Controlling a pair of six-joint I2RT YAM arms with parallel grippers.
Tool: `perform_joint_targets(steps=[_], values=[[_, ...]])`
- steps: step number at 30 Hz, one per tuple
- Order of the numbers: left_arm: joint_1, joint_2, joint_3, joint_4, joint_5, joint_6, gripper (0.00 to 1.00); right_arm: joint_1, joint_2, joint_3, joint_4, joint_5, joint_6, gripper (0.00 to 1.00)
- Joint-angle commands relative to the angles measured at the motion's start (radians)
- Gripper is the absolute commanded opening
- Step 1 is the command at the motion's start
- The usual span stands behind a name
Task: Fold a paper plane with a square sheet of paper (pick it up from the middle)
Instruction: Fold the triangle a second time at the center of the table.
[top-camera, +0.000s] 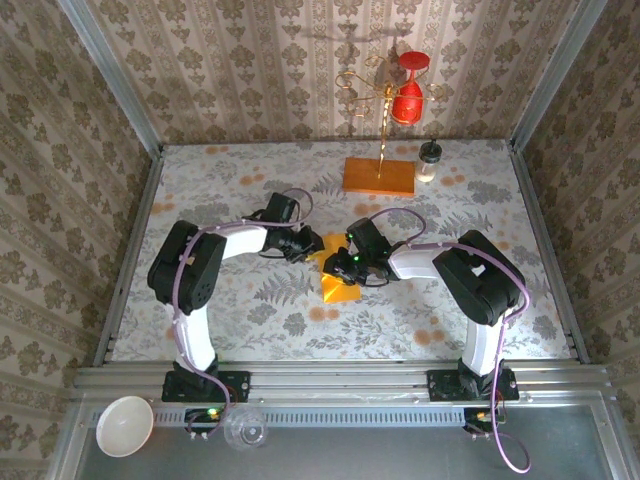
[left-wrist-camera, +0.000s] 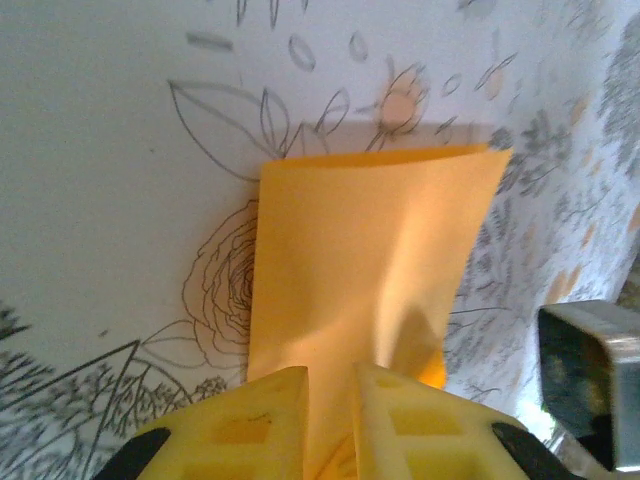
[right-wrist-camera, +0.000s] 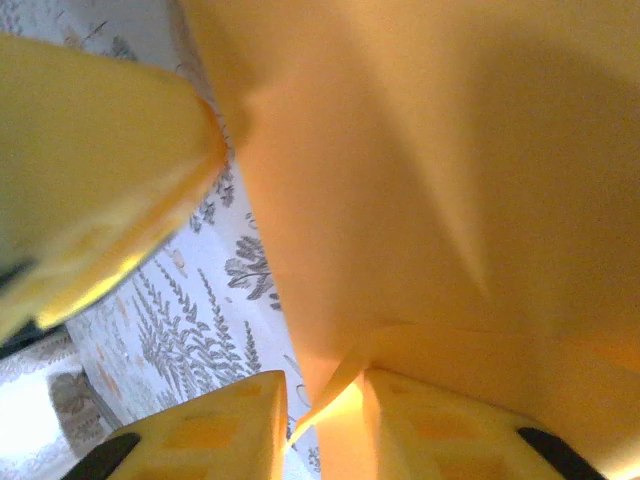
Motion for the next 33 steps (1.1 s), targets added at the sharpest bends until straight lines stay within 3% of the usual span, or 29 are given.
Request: perform_joint_targets(steps=[1, 7, 11, 17, 21, 28, 33], values=[[0.034, -0.094, -0.024, -0.029, -0.052, -0.033, 0.21, 0.004, 0.043, -0.027, -0.09, 0.039, 0.003, 0.33], [0.087, -0.175, -0.08, -0.047, -0.077, -0.023, 0.23, 0.001, 0.039, -0.029, -0.088, 0.036, -0.001, 0.41], [0.081, -0.199, -0.095, -0.065, -0.078, -0.012, 0.24, -0.001, 0.044, -0.035, -0.101, 0.046, 0.004, 0.41], [0.021, -0.215, -0.099, -0.132, -0.107, 0.026, 0.18, -0.002, 0.058, -0.054, -0.117, 0.067, 0.01, 0.31], [-0.025, -0.223, -0.098, -0.158, -0.128, 0.039, 0.12, -0.002, 0.067, -0.065, -0.125, 0.08, 0.009, 0.18], [-0.121, -0.19, -0.072, -0.187, -0.147, 0.051, 0.01, -0.001, 0.081, -0.068, -0.143, 0.088, -0.006, 0.1], [-0.153, -0.146, -0.036, -0.212, -0.153, 0.061, 0.0, -0.002, 0.083, -0.07, -0.148, 0.091, -0.008, 0.05]])
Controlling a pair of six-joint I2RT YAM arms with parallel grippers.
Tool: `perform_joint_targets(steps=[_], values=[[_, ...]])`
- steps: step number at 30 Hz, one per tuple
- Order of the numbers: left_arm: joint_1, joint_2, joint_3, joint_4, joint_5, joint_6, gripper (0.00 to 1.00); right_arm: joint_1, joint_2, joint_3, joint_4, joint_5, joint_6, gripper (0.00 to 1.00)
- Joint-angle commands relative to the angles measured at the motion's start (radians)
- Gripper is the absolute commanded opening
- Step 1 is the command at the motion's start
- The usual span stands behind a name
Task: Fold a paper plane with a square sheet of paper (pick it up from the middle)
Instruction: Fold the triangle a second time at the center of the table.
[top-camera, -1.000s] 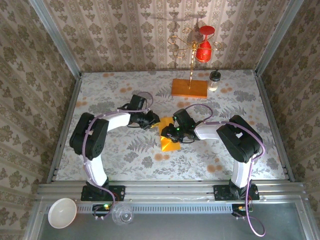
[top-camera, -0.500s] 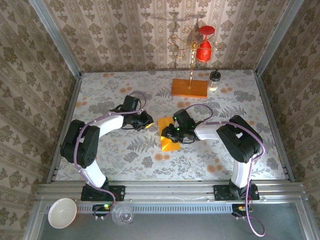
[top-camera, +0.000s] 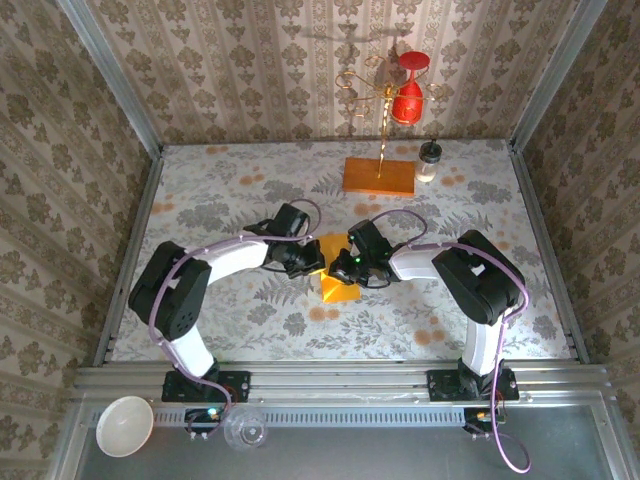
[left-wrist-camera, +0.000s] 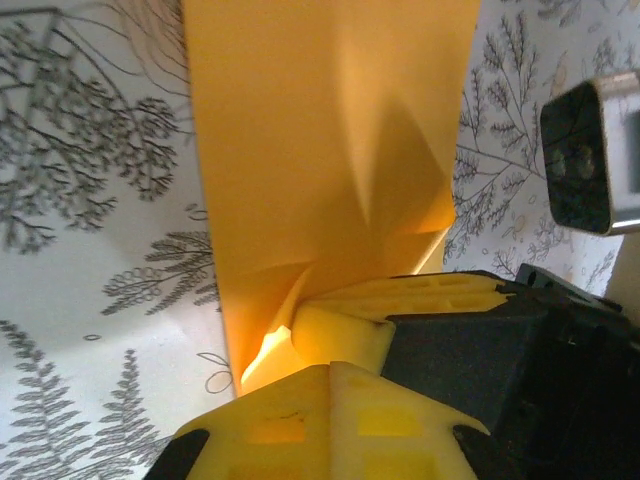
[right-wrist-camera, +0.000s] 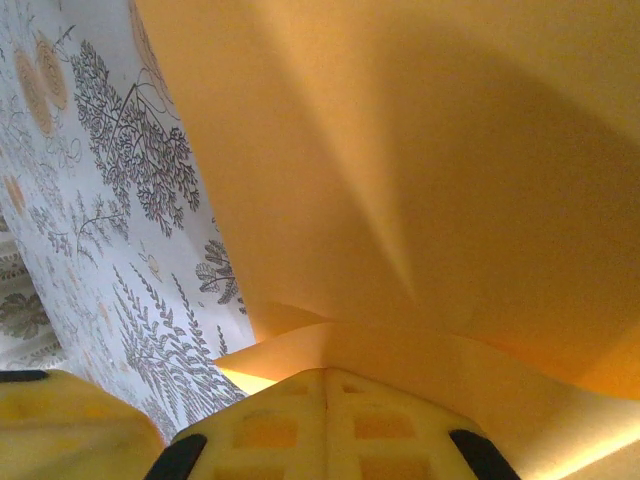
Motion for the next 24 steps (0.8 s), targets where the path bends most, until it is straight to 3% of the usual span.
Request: perform_joint_targets(steps=[1, 11, 24], values=[[-0.009, 0.032, 0.044, -0.052, -0.029, 0.032, 0.0, 0.002, 0.08, -0.053, -0.149, 0.078, -0.008, 0.04], [-0.014, 0.094, 0.072, -0.055, -0.022, 0.033, 0.0, 0.002, 0.081, -0.055, -0.135, 0.074, -0.002, 0.02], [-0.006, 0.118, 0.032, -0.064, -0.095, -0.009, 0.0, -0.006, 0.04, -0.073, -0.04, 0.013, 0.02, 0.03]])
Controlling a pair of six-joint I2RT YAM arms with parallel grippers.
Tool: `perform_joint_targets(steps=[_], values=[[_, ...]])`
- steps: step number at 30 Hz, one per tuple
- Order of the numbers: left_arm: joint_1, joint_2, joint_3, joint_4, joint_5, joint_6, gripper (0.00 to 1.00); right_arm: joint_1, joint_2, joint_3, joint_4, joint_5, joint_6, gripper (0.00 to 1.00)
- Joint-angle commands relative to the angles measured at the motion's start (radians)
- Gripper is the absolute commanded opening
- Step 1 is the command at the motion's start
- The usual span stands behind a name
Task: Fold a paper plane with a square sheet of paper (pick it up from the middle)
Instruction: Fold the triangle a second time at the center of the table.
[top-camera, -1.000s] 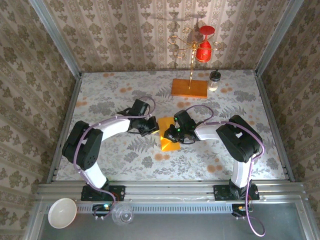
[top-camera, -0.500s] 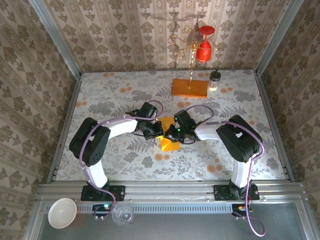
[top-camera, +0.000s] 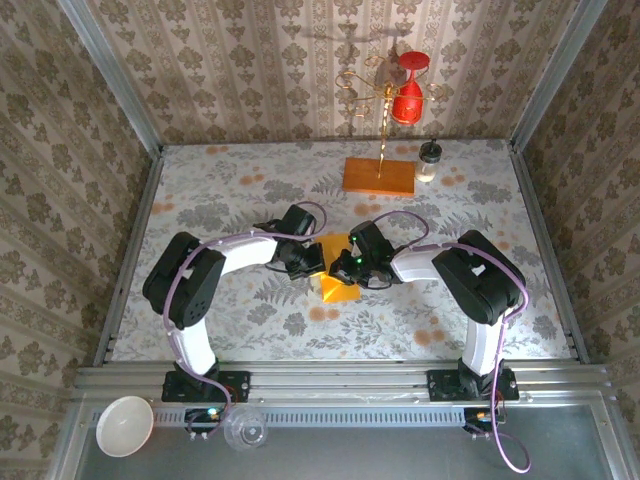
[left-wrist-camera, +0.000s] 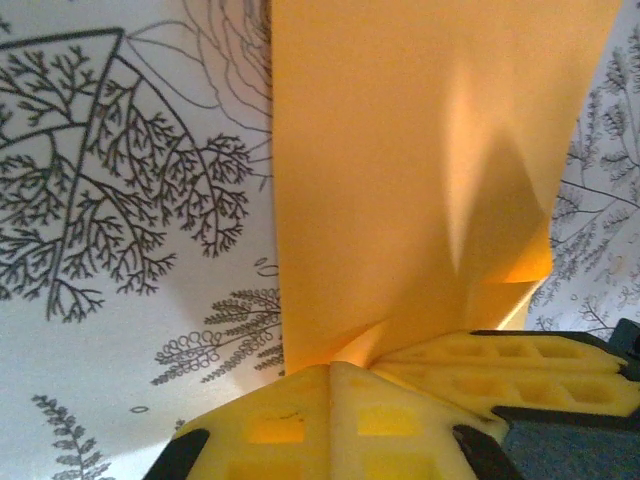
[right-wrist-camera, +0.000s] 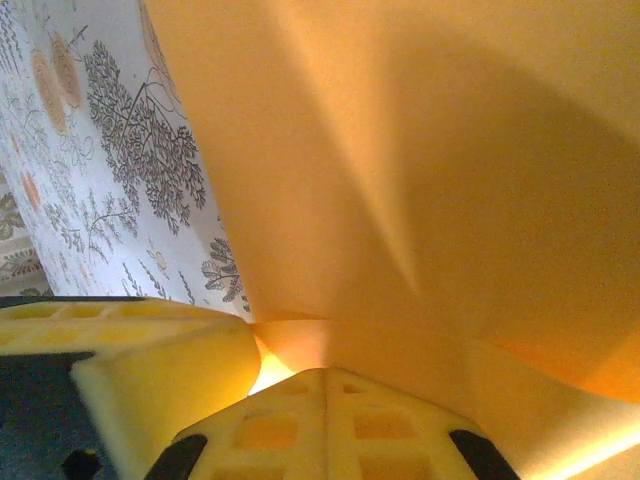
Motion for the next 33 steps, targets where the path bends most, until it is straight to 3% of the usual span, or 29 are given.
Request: perform_joint_targets(steps=[1, 10, 26, 33], values=[[0.002, 0.022, -0.014, -0.042, -0.033, -0.014, 0.0, -0.003, 0.032, -0.039, -0.091, 0.02, 0.011, 0.03], [0.009, 0.021, -0.028, -0.051, -0.05, -0.008, 0.0, -0.054, -0.084, -0.002, -0.107, -0.017, -0.068, 0.06], [0.016, 0.021, -0.016, -0.049, -0.027, 0.001, 0.0, -0.098, 0.021, 0.041, -0.203, -0.003, -0.164, 0.06], [0.004, -0.051, 0.04, -0.061, 0.008, 0.034, 0.0, -0.1, 0.043, 0.002, -0.229, 0.019, -0.158, 0.05]])
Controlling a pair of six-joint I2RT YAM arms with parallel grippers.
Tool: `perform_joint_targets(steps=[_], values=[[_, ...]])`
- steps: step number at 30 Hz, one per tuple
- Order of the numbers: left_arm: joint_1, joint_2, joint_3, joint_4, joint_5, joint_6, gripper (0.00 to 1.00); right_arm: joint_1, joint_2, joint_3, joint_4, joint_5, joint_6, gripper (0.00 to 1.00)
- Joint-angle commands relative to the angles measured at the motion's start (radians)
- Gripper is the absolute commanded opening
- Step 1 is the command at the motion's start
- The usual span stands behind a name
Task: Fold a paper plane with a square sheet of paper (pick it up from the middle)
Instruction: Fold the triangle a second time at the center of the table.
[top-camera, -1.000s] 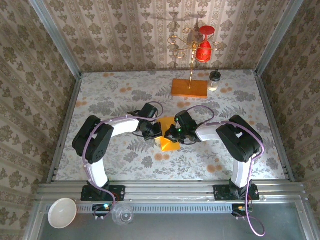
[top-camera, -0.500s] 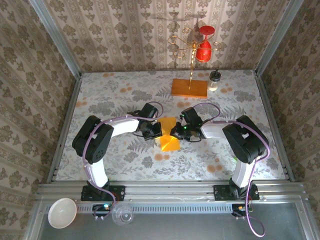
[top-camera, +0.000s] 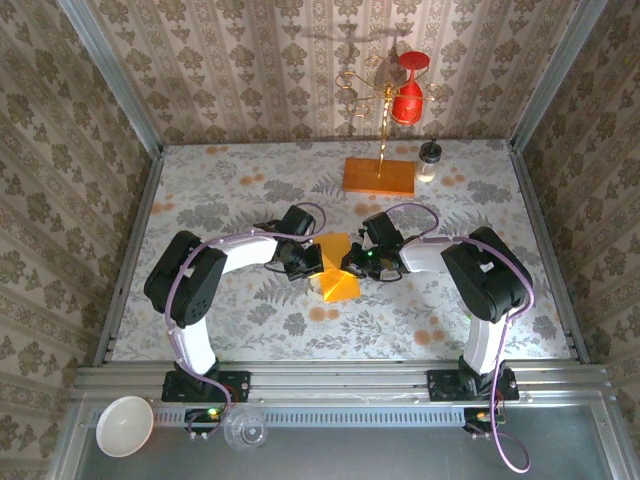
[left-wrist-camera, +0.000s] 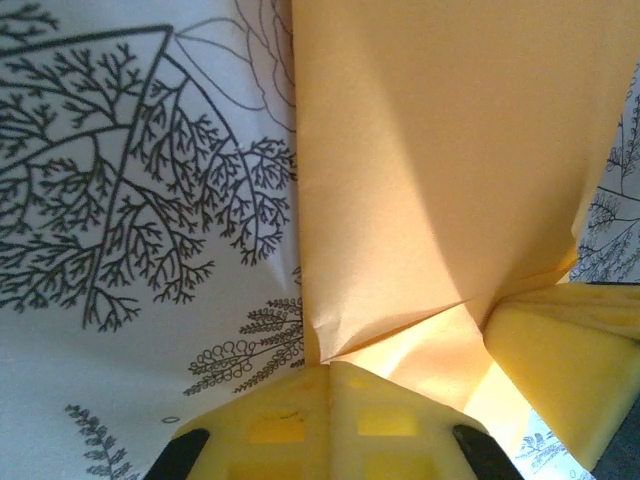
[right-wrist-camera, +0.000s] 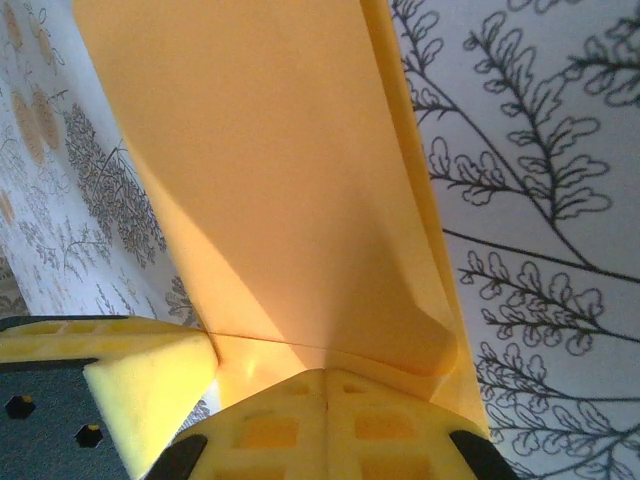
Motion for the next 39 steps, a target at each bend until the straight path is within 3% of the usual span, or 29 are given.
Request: perform_joint_targets(steps=[1, 17, 39], values=[[-0.008, -0.069, 0.045, -0.043, 0.021, 0.032, 0.0, -0.001, 0.057, -0.037, -0.1, 0.052, -0.019, 0.05], [-0.1, -0.033, 0.029, 0.036, 0.118, 0.009, 0.01, -0.004, 0.089, -0.037, -0.144, 0.062, -0.006, 0.04], [-0.105, 0.058, 0.036, 0.073, 0.141, 0.007, 0.0, -0.011, 0.096, -0.05, -0.124, 0.052, 0.01, 0.04]])
